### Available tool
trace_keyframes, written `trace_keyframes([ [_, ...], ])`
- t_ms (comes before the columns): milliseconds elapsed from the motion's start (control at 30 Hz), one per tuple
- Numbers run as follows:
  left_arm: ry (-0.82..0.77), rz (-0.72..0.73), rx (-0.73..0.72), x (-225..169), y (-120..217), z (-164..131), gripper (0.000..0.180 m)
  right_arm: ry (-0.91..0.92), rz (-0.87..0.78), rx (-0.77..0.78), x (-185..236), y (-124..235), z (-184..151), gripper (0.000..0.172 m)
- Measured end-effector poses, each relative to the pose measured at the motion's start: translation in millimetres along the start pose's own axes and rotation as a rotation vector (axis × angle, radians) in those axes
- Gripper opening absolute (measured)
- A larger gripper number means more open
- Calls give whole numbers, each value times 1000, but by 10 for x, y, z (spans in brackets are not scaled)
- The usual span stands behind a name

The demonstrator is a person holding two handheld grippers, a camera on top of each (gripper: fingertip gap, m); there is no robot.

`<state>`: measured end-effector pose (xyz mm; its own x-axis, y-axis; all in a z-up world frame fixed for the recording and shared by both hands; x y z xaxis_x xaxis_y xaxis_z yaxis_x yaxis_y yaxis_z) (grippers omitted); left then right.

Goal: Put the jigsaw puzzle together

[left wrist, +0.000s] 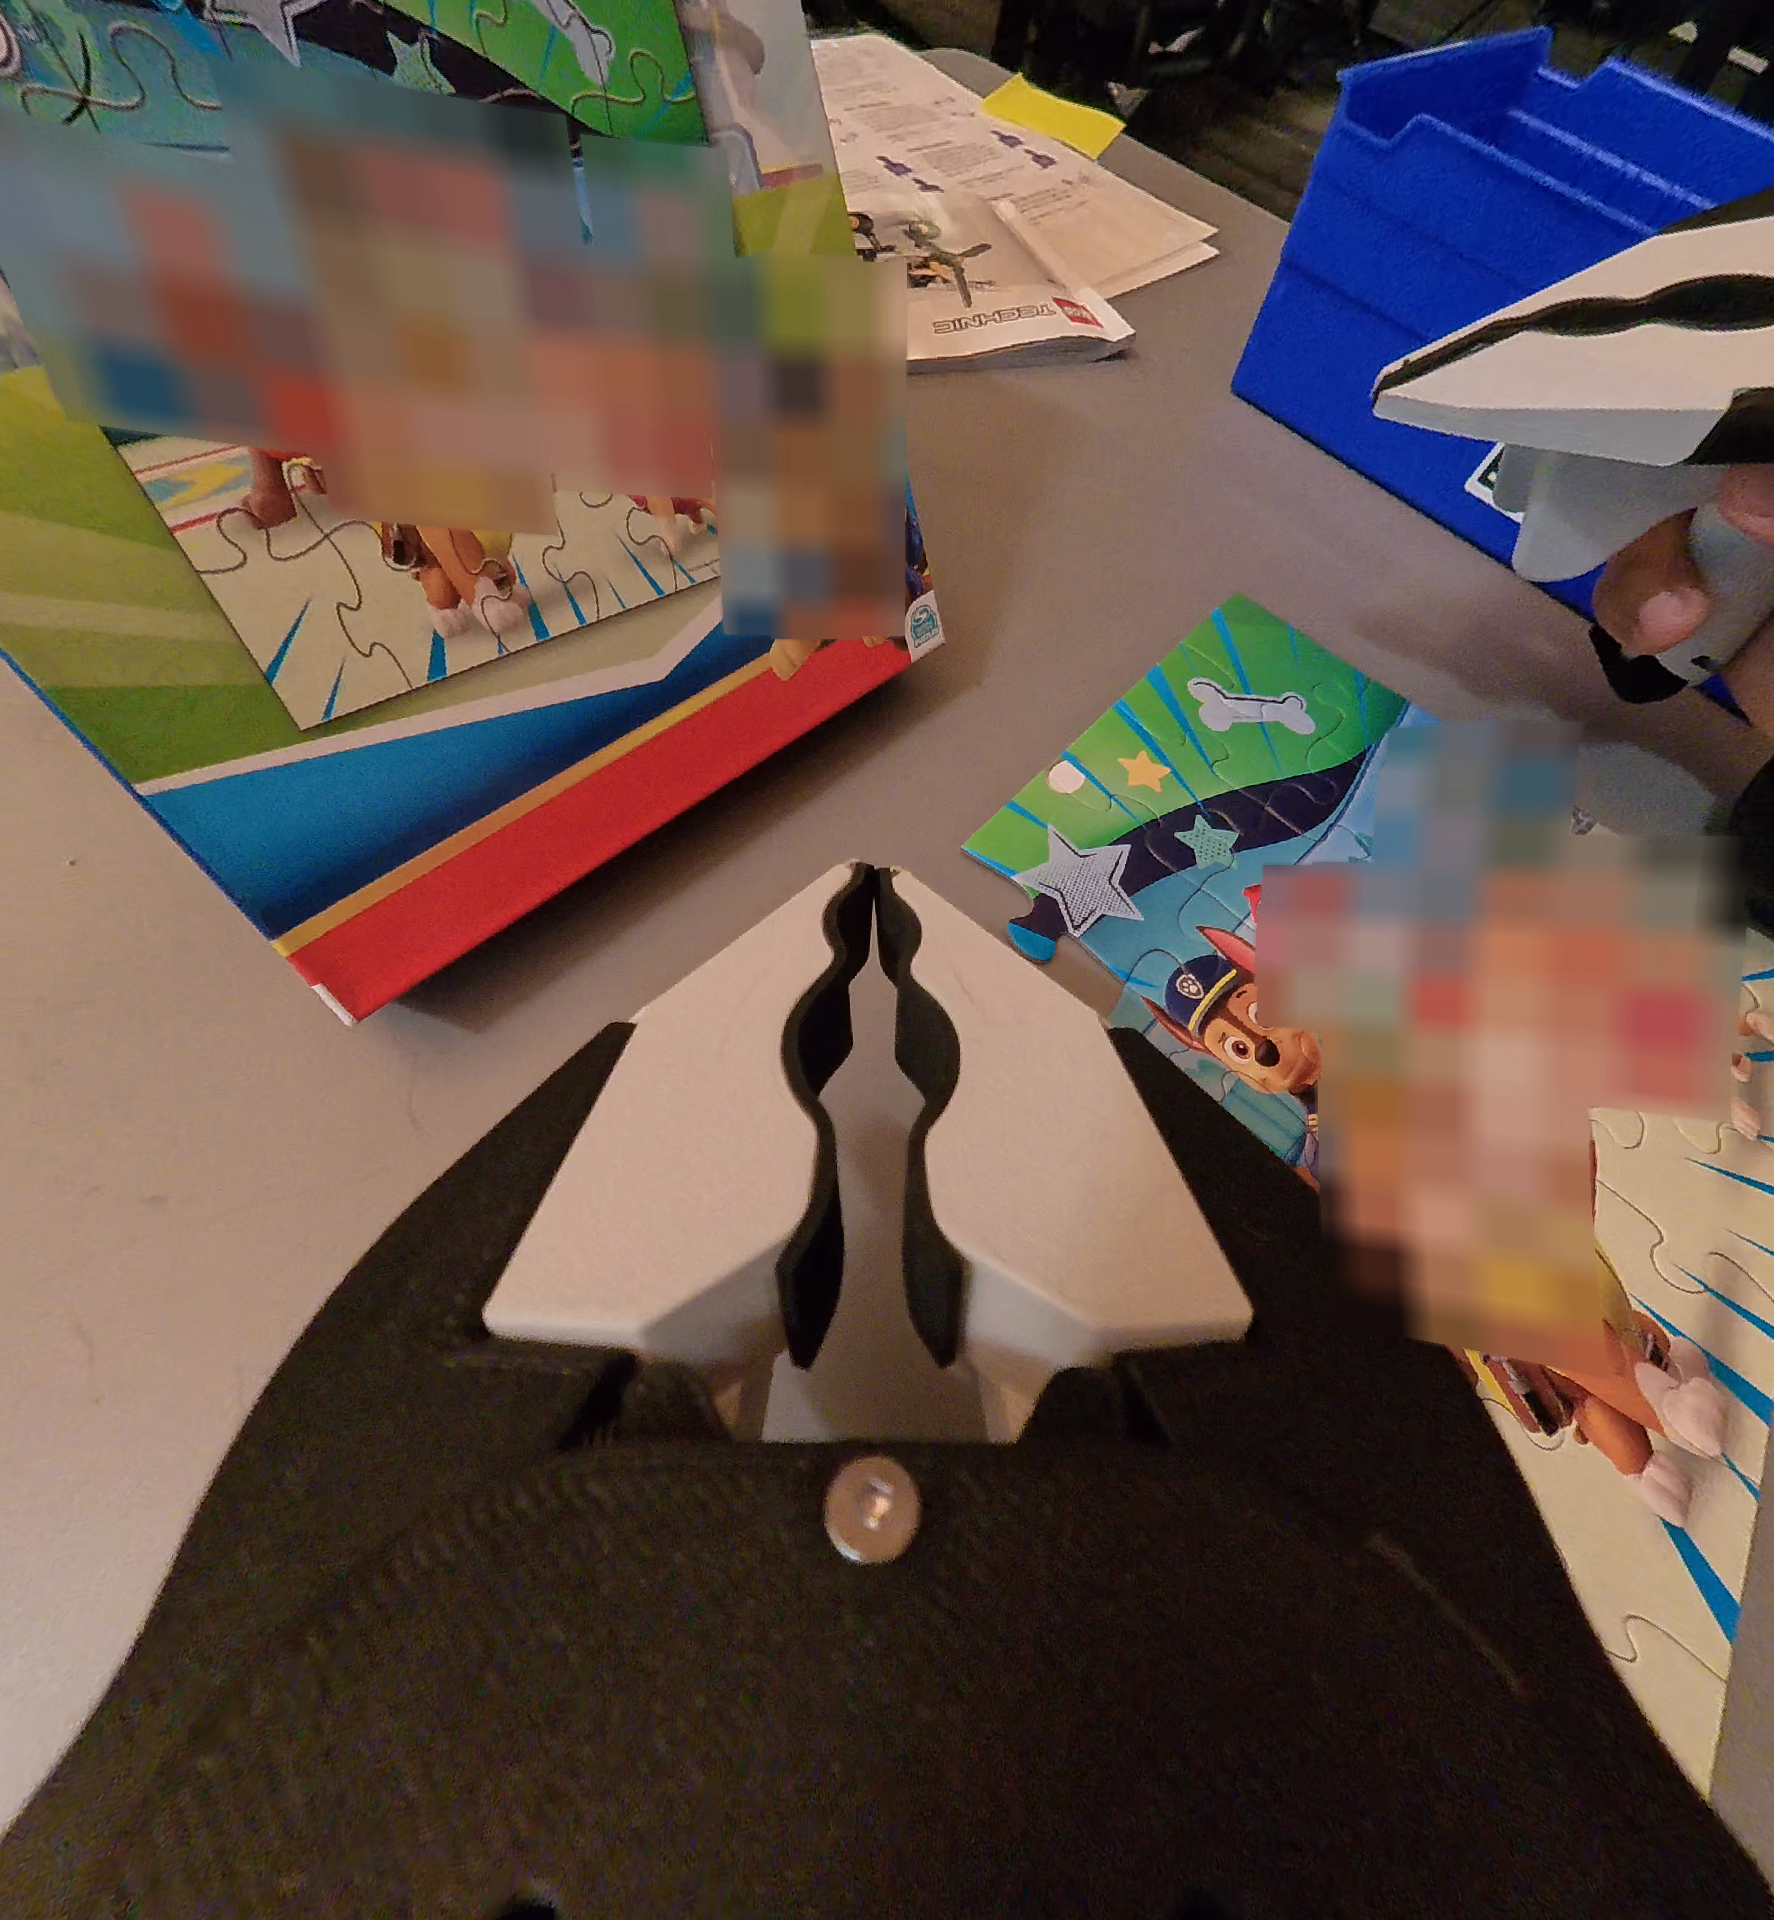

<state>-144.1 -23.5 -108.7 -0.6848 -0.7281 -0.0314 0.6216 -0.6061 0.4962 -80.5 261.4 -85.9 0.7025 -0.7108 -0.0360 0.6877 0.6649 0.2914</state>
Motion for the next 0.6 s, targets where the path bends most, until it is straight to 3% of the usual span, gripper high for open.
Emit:
trace_keyframes([
  [600,-6,-5,6,-11,-11,-11,0,-9,23,-5,17,-18,-2,0],
])
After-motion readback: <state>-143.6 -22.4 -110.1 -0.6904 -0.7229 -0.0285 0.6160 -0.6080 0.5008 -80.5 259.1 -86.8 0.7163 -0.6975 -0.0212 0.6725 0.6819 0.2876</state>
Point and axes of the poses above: each gripper's, where its closed fingertips meet, y back along the fingers, z out of its top, x = y × z across the jaws, the point moved 10 cm from there along y, back along the fingers, and after that the axes turned 15 degrees about z, right-handed, at the moved point
